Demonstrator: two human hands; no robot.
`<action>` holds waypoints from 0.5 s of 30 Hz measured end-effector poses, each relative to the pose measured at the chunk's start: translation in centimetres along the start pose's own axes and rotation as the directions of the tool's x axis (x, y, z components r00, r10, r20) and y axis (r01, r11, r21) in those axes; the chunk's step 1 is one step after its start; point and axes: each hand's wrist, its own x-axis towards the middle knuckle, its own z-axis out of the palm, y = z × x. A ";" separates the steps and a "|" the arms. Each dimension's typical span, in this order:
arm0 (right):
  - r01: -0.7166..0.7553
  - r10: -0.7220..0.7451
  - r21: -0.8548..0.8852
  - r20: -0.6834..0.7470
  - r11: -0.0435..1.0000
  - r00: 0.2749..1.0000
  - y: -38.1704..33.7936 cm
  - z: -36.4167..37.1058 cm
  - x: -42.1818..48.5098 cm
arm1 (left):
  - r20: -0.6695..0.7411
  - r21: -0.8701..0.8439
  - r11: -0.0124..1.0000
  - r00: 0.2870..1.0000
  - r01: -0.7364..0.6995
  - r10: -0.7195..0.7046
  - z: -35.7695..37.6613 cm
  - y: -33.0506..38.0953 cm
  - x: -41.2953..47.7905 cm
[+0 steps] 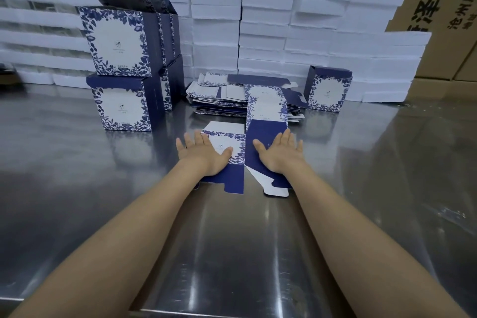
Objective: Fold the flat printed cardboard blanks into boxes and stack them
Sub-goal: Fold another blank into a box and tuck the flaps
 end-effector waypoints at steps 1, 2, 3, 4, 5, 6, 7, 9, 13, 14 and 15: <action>-0.004 0.004 -0.005 -0.007 1.000 1.000 0.2 0.0 0.1 | 0.002 0.007 1.000 1.000 -0.003 0.003 0.0 -0.2 0.1; -0.003 0.003 -0.004 -0.013 1.000 1.000 0.5 -0.1 0.2 | -0.001 0.011 1.000 1.000 -0.006 0.006 0.0 -0.4 0.2; 0.007 -0.007 0.000 -0.013 1.000 1.000 0.6 -0.2 0.3 | -0.009 0.008 1.000 1.000 -0.008 0.008 0.1 -0.6 0.3; 0.025 -0.025 0.008 0.000 1.000 1.000 0.8 -0.4 0.3 | -0.018 -0.001 1.000 1.000 -0.009 0.009 0.3 -0.6 0.3; 0.048 -0.048 0.016 0.020 0.999 0.999 1.0 -0.5 0.3 | -0.029 -0.011 1.000 1.000 -0.008 0.007 0.5 -0.7 0.3; 0.073 -0.074 0.023 0.038 0.997 0.997 1.2 -0.6 0.3 | -0.043 -0.020 1.000 0.999 -0.004 0.003 0.6 -0.7 0.3; 0.101 -0.102 0.032 0.048 0.994 0.994 1.3 -0.7 0.2 | -0.055 -0.034 0.999 0.998 -0.004 0.002 0.7 -0.7 0.2; 0.149 -0.152 0.113 0.023 0.982 0.988 2.0 -0.7 0.1 | -0.076 -0.076 0.997 0.997 -0.020 0.015 0.8 -0.8 0.1; 0.214 -0.167 0.699 -0.137 0.683 0.977 3.3 -0.9 -0.2 | -0.242 -0.341 0.930 0.969 -0.139 0.056 0.6 -1.7 -0.2; 0.236 -0.157 0.788 -0.177 0.569 0.972 3.5 -1.2 -0.4 | -0.313 -0.494 0.848 0.949 -0.194 0.035 0.4 -2.1 -0.2; 0.260 -0.146 0.835 -0.216 0.486 0.966 3.7 -1.5 -0.7 | -0.352 -0.656 0.713 0.936 -0.247 0.001 0.1 -2.5 -0.3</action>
